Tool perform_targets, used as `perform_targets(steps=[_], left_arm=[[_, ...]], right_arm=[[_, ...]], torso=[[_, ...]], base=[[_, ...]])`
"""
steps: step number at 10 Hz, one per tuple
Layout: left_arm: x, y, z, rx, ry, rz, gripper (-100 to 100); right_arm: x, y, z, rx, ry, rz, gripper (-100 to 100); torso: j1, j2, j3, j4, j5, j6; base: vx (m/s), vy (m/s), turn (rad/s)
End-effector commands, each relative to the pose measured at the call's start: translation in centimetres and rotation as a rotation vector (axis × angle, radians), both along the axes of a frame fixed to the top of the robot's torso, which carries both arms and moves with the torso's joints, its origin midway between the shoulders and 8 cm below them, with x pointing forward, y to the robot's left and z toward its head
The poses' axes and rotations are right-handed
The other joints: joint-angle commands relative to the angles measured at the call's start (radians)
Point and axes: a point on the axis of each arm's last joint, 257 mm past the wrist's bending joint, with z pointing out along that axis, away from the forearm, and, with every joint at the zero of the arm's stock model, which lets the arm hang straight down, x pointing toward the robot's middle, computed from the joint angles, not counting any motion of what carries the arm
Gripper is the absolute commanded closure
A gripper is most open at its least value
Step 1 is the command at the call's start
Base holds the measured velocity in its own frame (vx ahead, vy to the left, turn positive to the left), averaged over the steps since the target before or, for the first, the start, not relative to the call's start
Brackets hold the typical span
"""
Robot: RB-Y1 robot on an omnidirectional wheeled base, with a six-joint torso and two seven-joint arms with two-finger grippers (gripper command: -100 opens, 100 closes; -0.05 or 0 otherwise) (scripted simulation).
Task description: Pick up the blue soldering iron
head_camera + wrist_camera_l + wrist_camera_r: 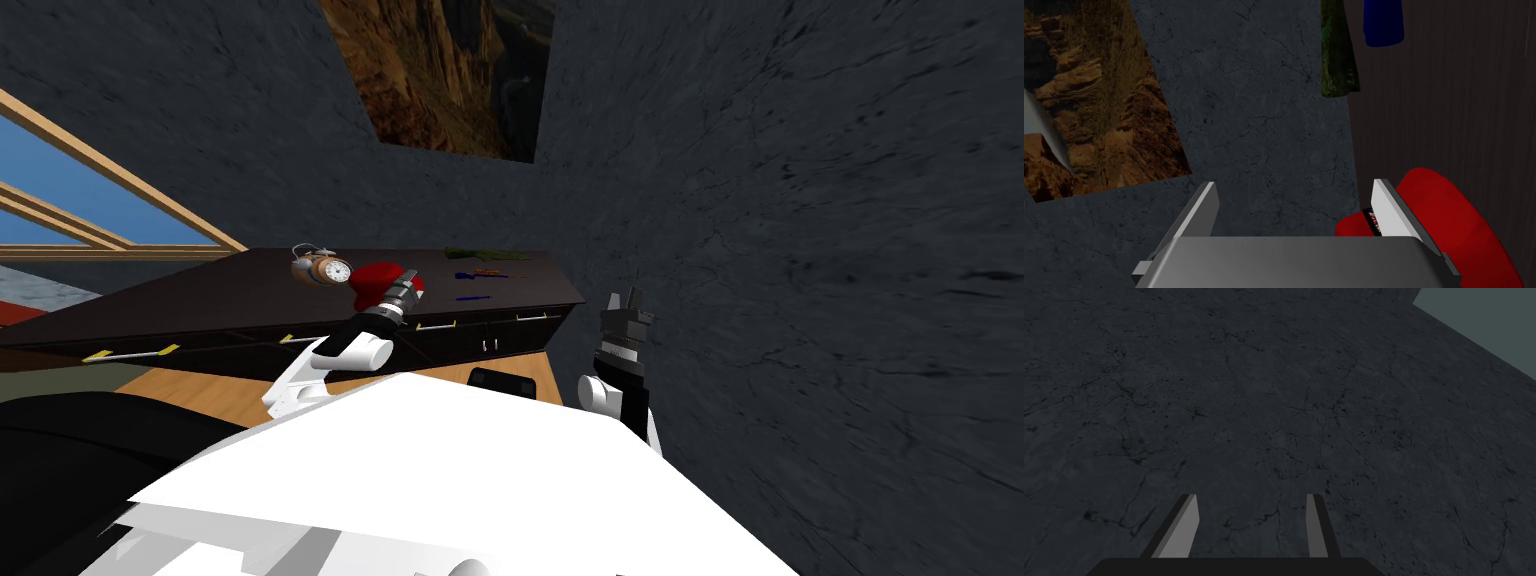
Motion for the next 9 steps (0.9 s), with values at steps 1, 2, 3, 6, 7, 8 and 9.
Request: perform_targets(steps=[1, 2, 3, 6, 7, 8, 9], left_arm=[[-0.1, 1.3, -0.3, -0.016, 0.033, 0.016, -100], [-0.2, 1.5, -1.0, -0.021, 0.062, 0.023, -100], [-0.3, 1.6, -1.5, -0.024, 0.08, 0.028, -100], [-0.7, 3.0, -2.6, -0.049, 0.144, 0.054, -100], [-0.9, 4.2, -2.8, -0.07, 0.168, 0.07, -100], [-1.1, 4.4, -3.5, -0.076, 0.197, 0.078, -100], [-1.2, 4.4, -3.8, -0.078, 0.208, 0.081, -100]], right_arm=[[0.0, 0.0, 0.0, 0.0, 0.0, 0.0, 0], [0.0, 0.0, 0.0, 0.0, 0.0, 0.0, 0], [0.0, 0.0, 0.0, 0.0, 0.0, 0.0, 0], [0.0, 0.0, 0.0, 0.0, 0.0, 0.0, 0], [0.0, 0.0, 0.0, 0.0, 0.0, 0.0, 0], [0.0, 0.0, 0.0, 0.0, 0.0, 0.0, 0], [0.0, 0.0, 0.0, 0.0, 0.0, 0.0, 0]], torso=[[0.0, 0.0, 0.0, 0.0, 0.0, 0.0], [0.0, 0.0, 0.0, 0.0, 0.0, 0.001], [0.0, 0.0, 0.0, 0.0, 0.0, 0.0], [0.0, 0.0, 0.0, 0.0, 0.0, 0.0], [0.0, 0.0, 0.0, 0.0, 0.0, 0.0], [0.0, 0.0, 0.0, 0.0, 0.0, 0.001], [0.0, 0.0, 0.0, 0.0, 0.0, 0.0]], base=[[-0.018, 0.0, -0.194], [-0.022, 0.005, -0.139], [-0.012, 0.005, 0.002], [-0.016, 0.004, -0.109], [-0.014, -0.001, -0.204], [-0.017, 0.007, -0.149], [-0.008, 0.006, 0.005]])
